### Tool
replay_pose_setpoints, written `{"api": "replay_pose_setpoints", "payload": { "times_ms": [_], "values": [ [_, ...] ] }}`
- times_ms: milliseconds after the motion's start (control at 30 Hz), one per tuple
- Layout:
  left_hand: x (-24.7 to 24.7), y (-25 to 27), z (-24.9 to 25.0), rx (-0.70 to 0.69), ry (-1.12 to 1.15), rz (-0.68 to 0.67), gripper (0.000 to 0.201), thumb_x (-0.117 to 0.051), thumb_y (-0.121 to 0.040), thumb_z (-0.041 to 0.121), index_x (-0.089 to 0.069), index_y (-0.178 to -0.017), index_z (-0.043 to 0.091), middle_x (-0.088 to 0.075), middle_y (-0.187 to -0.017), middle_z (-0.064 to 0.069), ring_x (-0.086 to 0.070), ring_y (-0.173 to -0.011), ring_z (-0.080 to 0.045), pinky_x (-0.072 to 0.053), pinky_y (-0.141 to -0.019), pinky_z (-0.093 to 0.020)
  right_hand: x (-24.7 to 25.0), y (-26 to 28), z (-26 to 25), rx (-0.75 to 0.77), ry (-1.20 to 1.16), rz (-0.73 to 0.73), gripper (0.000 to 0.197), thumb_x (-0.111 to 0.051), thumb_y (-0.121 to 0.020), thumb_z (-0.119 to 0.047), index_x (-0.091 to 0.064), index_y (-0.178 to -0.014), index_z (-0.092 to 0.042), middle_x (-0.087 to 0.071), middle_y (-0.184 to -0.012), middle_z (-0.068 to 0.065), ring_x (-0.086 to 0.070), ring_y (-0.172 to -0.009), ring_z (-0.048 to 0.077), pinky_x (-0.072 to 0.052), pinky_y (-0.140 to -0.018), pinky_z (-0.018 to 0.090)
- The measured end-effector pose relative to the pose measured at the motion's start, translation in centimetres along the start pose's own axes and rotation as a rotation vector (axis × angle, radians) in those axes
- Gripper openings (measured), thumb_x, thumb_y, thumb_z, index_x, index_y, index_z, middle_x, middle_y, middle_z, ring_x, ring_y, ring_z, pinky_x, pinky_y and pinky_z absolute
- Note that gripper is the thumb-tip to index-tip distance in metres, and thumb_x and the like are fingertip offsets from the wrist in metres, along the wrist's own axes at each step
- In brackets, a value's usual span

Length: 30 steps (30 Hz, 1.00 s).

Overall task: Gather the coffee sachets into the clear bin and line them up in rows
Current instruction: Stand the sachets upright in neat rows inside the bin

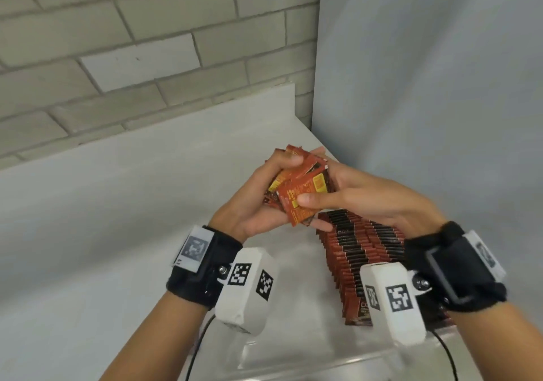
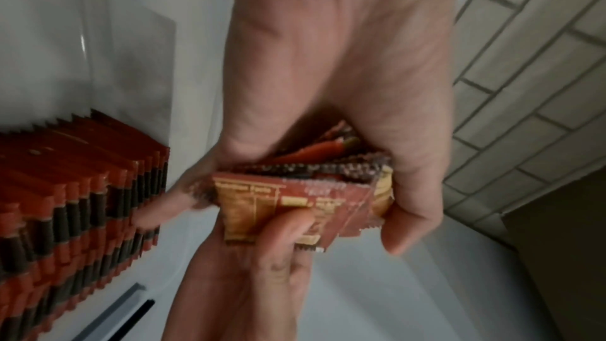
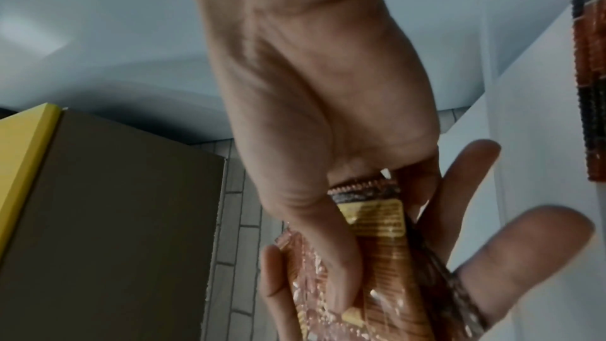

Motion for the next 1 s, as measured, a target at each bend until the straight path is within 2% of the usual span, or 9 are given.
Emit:
{"api": "replay_pose_setpoints", "payload": {
  "times_ms": [100,167,267,367,467,533,667,833,1000],
  "values": [
    [1.0,-0.1,-0.6,0.001,0.067,-0.024,0.071,-0.072,-0.074,0.026,-0.048,-0.139,0.012,-0.058,-0.125,-0.014,-0.057,-0.115,-0.031,-0.038,-0.097,-0.068,0.2,-0.5,0.5,0.001,0.116,0.068,0.058,-0.075,-0.075,-0.039,-0.049,-0.126,-0.031,-0.062,-0.111,-0.011,-0.059,-0.114,0.011,-0.048,-0.1,0.032],
    [1.5,-0.2,-0.9,-0.045,0.095,0.043,0.052,-0.061,-0.081,0.018,-0.053,-0.132,0.011,-0.059,-0.123,-0.017,-0.059,-0.114,-0.032,-0.042,-0.097,-0.064,0.2,-1.0,1.0,0.021,0.211,0.123,0.059,-0.079,-0.07,-0.048,-0.051,-0.122,-0.037,-0.056,-0.117,-0.008,-0.053,-0.117,0.016,-0.046,-0.1,0.034],
    [1.9,-0.5,-1.0,-0.112,0.112,0.181,0.041,-0.051,-0.082,0.012,-0.056,-0.122,0.007,-0.066,-0.108,-0.019,-0.067,-0.1,-0.031,-0.05,-0.089,-0.056,0.2,-1.9,1.8,0.04,0.184,0.26,0.069,-0.081,-0.069,-0.039,-0.04,-0.124,-0.032,-0.049,-0.119,-0.008,-0.048,-0.107,0.012,-0.051,-0.079,0.021],
    [2.2,-0.8,-1.0,-0.189,0.138,0.247,0.049,-0.047,-0.085,0.018,-0.052,-0.133,0.008,-0.064,-0.114,-0.022,-0.063,-0.108,-0.034,-0.049,-0.092,-0.054,0.6,-2.0,1.8,0.018,0.121,0.423,0.074,-0.081,-0.07,-0.031,-0.035,-0.127,-0.026,-0.047,-0.114,-0.005,-0.049,-0.093,0.002,-0.048,-0.062,0.01],
    [2.4,-1.1,-1.4,-0.222,0.086,0.308,0.042,-0.049,-0.089,0.02,-0.056,-0.127,0.004,-0.06,-0.123,-0.024,-0.059,-0.111,-0.035,-0.045,-0.099,-0.057,1.5,-1.9,2.1,-0.033,0.052,0.487,0.072,-0.076,-0.063,-0.045,-0.044,-0.122,-0.02,-0.056,-0.107,-0.003,-0.059,-0.092,0.007,-0.05,-0.074,0.018],
    [2.4,-1.2,-1.6,-0.226,0.039,0.36,0.044,-0.053,-0.089,0.022,-0.056,-0.127,0.0,-0.059,-0.125,-0.025,-0.058,-0.11,-0.035,-0.045,-0.1,-0.056,1.9,-1.8,2.3,-0.022,-0.062,0.524,0.055,-0.074,-0.072,-0.037,-0.05,-0.117,-0.015,-0.062,-0.104,0.006,-0.066,-0.09,0.015,-0.057,-0.075,0.024],
    [2.4,-1.4,-1.7,-0.269,-0.045,0.432,0.029,-0.054,-0.092,0.02,-0.061,-0.118,0.009,-0.07,-0.107,-0.014,-0.066,-0.1,-0.027,-0.053,-0.091,-0.045,2.1,-1.6,2.1,0.044,-0.117,0.541,0.031,-0.068,-0.087,-0.02,-0.057,-0.116,-0.019,-0.069,-0.098,0.011,-0.07,-0.089,0.017,-0.057,-0.072,0.022],
    [2.7,-1.3,-1.4,-0.382,-0.045,0.478,0.025,-0.059,-0.091,0.012,-0.065,-0.115,0.016,-0.071,-0.108,-0.008,-0.068,-0.098,-0.023,-0.057,-0.085,-0.037,2.4,-1.3,1.8,0.045,-0.169,0.572,0.029,-0.064,-0.09,-0.009,-0.058,-0.116,-0.02,-0.07,-0.101,0.009,-0.07,-0.089,0.017,-0.058,-0.077,0.026],
    [2.8,-1.2,-1.4,-0.435,-0.051,0.546,0.033,-0.065,-0.085,0.009,-0.062,-0.118,0.006,-0.07,-0.109,-0.012,-0.068,-0.098,-0.026,-0.057,-0.084,-0.036,2.5,-1.2,1.9,-0.028,-0.201,0.512,0.036,-0.067,-0.087,-0.008,-0.055,-0.121,-0.016,-0.071,-0.104,0.009,-0.07,-0.093,0.019,-0.059,-0.076,0.025]
  ]
}}
Point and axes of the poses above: each hand's wrist, its own y-axis away from the middle knuckle, its own x-axis out of the back of the hand, z = x × y, the point moved 2 cm from there along -y, towards the middle knuckle
